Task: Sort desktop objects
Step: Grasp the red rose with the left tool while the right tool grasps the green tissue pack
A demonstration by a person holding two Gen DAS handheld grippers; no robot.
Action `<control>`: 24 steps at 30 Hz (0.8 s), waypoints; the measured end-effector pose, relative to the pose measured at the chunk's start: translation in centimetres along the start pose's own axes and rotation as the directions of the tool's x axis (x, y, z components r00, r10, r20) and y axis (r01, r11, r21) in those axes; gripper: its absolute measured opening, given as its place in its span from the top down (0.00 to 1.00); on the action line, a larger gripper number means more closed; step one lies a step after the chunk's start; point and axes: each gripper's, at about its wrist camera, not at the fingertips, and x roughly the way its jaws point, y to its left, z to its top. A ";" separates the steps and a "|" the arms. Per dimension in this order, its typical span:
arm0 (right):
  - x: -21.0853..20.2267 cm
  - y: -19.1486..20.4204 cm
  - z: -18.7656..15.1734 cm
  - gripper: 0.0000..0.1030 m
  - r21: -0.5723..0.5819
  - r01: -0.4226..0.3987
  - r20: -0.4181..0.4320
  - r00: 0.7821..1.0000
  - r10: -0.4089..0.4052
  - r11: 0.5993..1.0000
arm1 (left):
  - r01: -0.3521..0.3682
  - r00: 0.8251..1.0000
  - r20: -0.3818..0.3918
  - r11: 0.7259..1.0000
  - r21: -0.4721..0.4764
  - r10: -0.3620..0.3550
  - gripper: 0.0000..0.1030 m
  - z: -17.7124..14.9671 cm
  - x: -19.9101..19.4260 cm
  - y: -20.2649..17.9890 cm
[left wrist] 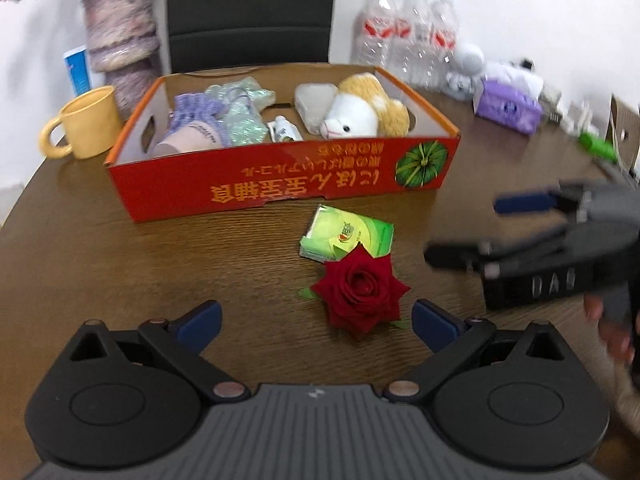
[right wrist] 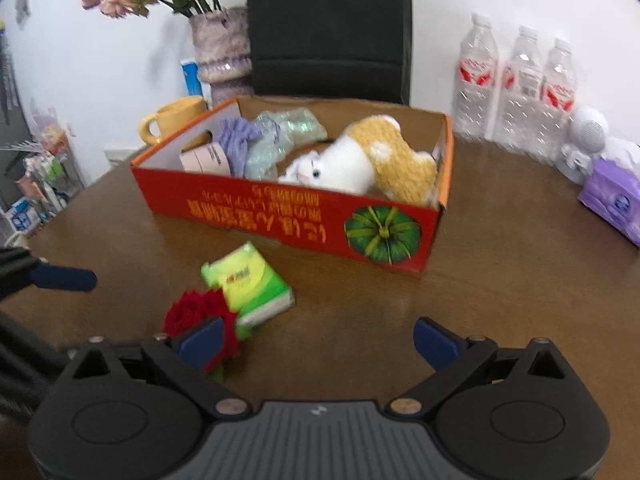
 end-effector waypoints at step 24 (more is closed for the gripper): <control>6.4 2.9 1.6 0.52 -0.100 -0.204 -0.049 0.979 0.200 0.974 | 0.027 0.992 0.118 0.997 0.066 -0.035 0.49 -0.9 4.3 2.6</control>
